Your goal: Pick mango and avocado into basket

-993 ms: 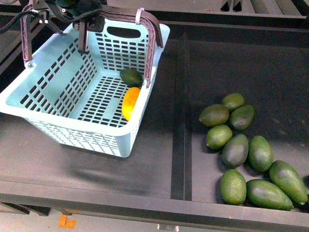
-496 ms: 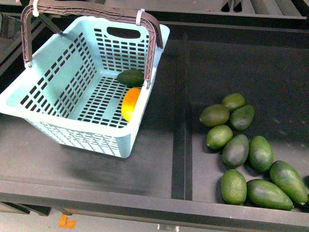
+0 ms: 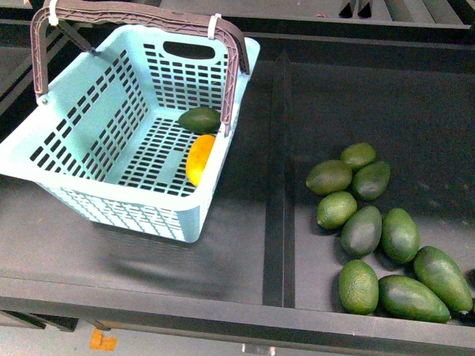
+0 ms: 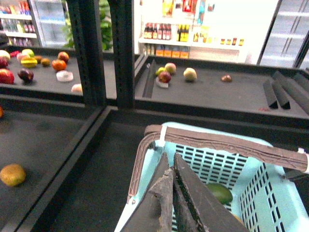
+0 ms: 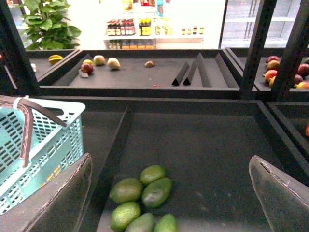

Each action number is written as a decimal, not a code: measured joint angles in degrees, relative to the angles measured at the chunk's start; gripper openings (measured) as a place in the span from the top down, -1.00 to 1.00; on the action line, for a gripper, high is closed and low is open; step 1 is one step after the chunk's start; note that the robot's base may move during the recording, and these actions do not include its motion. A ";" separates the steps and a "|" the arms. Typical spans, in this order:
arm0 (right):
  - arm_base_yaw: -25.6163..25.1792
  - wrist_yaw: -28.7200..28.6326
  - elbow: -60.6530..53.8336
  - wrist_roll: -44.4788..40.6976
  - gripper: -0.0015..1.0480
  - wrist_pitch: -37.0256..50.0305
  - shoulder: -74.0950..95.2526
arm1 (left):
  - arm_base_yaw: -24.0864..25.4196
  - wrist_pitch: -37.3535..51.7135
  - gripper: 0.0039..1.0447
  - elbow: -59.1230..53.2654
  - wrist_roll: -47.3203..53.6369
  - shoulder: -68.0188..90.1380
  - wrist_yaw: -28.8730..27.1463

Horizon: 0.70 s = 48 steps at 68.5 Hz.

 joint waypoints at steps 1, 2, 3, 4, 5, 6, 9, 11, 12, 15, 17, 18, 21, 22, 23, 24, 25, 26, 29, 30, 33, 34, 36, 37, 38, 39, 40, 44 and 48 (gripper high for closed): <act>0.00 -0.02 0.00 0.00 -0.83 0.00 0.00 | 0.07 0.66 0.96 -0.44 0.02 -0.24 0.17; 0.00 0.00 0.00 0.00 -0.83 0.00 0.00 | 0.20 1.53 0.96 -1.25 0.07 -0.48 0.26; 0.00 -0.02 0.00 0.00 -0.83 0.00 0.00 | 0.33 1.77 0.96 -2.08 0.11 -0.94 0.37; 0.00 -0.02 0.00 0.00 -0.83 0.00 0.00 | 0.44 1.77 0.96 -2.89 0.15 -1.40 0.48; 0.00 -0.02 0.00 0.00 -0.83 0.00 0.00 | 1.05 1.70 0.96 -3.74 0.17 -1.95 1.22; 0.00 -0.02 0.00 0.00 -0.83 0.00 0.00 | 1.70 1.53 0.96 -4.50 0.22 -2.51 2.64; 0.00 -0.02 0.00 0.00 -0.83 0.00 0.00 | 3.02 0.66 0.96 -6.47 0.37 -4.85 3.52; 0.00 -0.02 0.00 0.00 -0.83 0.00 0.00 | 3.65 -0.22 0.96 -7.78 0.39 -7.23 3.45; 0.00 -0.02 0.00 0.00 -0.83 0.00 0.00 | 3.76 -0.79 0.96 -8.46 0.39 -8.72 3.39; 0.00 -0.02 0.00 0.00 -0.83 0.00 0.00 | 3.76 -2.60 0.96 -10.16 0.42 -12.44 3.78; 0.00 -0.02 0.00 0.00 -0.83 0.00 0.00 | 3.76 -4.24 0.96 -11.39 0.44 -15.06 3.76; 0.00 -0.02 0.00 0.00 -0.83 0.00 0.00 | 3.76 -5.09 0.96 -11.93 0.44 -16.39 3.76; 0.00 -0.02 0.00 0.00 -0.83 0.00 0.00 | 3.76 -7.48 0.96 -13.22 0.44 -20.22 3.76; 0.00 -0.02 0.00 0.00 -0.83 0.00 0.00 | 3.76 -8.09 0.96 -13.53 0.44 -21.11 3.76; 0.00 -0.02 0.00 0.00 -0.83 0.00 0.00 | 3.76 -9.09 0.96 -13.92 0.44 -22.51 3.76; 0.00 -0.02 0.00 0.00 -0.83 0.00 0.00 | 3.76 -10.12 0.96 -14.32 0.46 -23.91 3.76; 0.00 -0.02 0.00 0.00 -0.83 0.00 0.00 | 3.76 -10.47 0.96 -14.45 0.46 -24.35 3.76; 0.00 -0.02 0.00 0.00 -0.83 0.00 0.00 | 3.76 -11.17 0.96 -14.71 0.46 -25.31 3.74; 0.00 -0.02 0.00 0.00 -0.83 0.00 0.00 | 3.76 -13.33 0.96 -15.39 0.46 -28.13 3.74; 0.00 -0.02 0.00 0.00 -0.83 0.00 0.00 | 3.76 -14.05 0.96 -15.58 0.46 -29.07 3.74; 0.00 -0.02 0.00 0.00 -0.83 0.00 0.00 | 3.76 -17.42 0.96 -16.26 0.46 -33.27 3.76; 0.00 -0.02 0.00 0.00 -0.83 0.00 0.00 | 3.76 -18.18 0.96 -16.41 0.46 -34.21 3.76; 0.00 -0.02 0.00 0.00 -0.83 0.00 0.00 | 3.76 -19.71 0.96 -16.72 0.48 -36.09 3.76; 0.00 -0.02 0.00 0.00 -0.83 0.00 0.00 | 3.76 -20.46 0.96 -16.85 0.48 -36.94 3.76; 0.00 -0.02 0.00 0.00 -0.83 0.00 0.00 | 3.76 -21.29 0.96 -16.96 0.48 -37.86 3.76; 0.00 -0.02 0.00 0.00 -0.83 0.00 0.00 | 3.76 -22.05 0.96 -17.07 0.48 -38.75 3.76; 0.00 -0.02 0.00 0.00 -0.83 0.00 0.00 | 3.76 -22.45 0.96 -17.14 0.48 -39.21 3.74; 0.00 -0.02 0.00 0.00 -0.83 0.00 0.00 | 3.76 -25.86 0.96 -17.55 0.52 -43.06 3.74; 0.00 -0.02 0.00 0.02 -0.83 0.00 0.00 | 3.76 -28.76 0.96 -17.57 0.57 -46.36 3.74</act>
